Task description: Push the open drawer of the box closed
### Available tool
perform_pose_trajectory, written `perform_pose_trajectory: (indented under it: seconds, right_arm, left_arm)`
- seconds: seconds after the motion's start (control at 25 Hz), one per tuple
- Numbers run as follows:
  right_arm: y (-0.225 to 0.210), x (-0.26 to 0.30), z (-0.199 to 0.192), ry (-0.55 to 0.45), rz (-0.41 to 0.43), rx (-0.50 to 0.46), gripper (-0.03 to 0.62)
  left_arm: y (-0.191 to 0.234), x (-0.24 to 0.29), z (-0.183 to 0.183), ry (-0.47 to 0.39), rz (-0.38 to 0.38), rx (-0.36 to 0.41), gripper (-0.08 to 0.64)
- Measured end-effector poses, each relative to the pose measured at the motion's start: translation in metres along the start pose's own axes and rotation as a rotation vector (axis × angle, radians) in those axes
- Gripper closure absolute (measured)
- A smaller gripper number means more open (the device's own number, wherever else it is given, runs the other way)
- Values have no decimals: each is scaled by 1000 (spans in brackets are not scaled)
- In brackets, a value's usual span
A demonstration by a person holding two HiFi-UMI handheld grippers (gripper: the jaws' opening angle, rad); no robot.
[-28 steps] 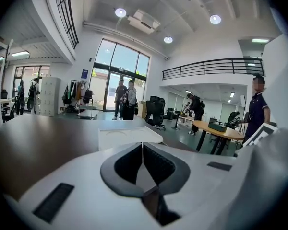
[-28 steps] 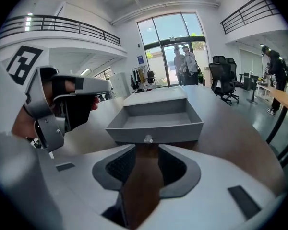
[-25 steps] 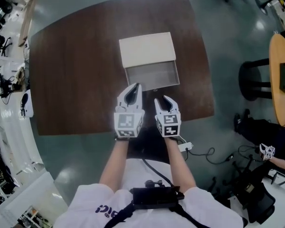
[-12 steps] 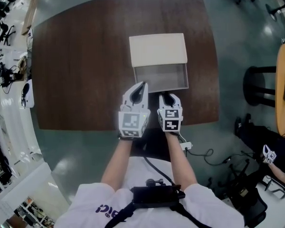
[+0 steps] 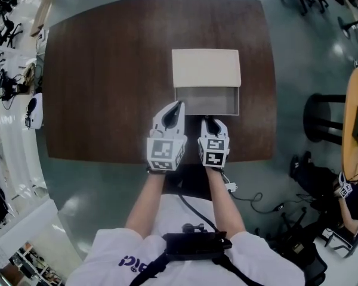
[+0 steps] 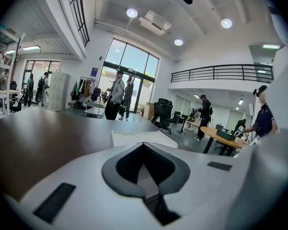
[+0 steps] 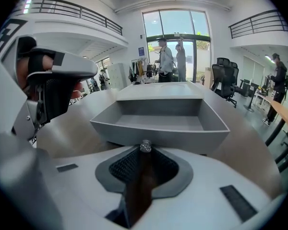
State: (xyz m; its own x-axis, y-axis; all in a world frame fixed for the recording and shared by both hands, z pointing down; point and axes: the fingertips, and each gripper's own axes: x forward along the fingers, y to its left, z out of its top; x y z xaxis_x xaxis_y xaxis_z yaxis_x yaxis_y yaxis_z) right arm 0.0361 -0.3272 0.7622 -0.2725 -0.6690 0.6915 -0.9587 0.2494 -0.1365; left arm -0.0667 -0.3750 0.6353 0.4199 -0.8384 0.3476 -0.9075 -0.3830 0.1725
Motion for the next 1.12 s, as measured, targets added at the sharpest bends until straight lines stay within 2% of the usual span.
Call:
perform_pose_trajectory:
  seconds: [0.44,1.12]
  right_arm:
    - [-2,27,28,-1,-10,1,514]
    - [-23,76,73,-4,13,-33,514]
  left_arm:
    - [34,4,5,1,49,-15,565]
    - [43,41,-3,39,84,-40,565]
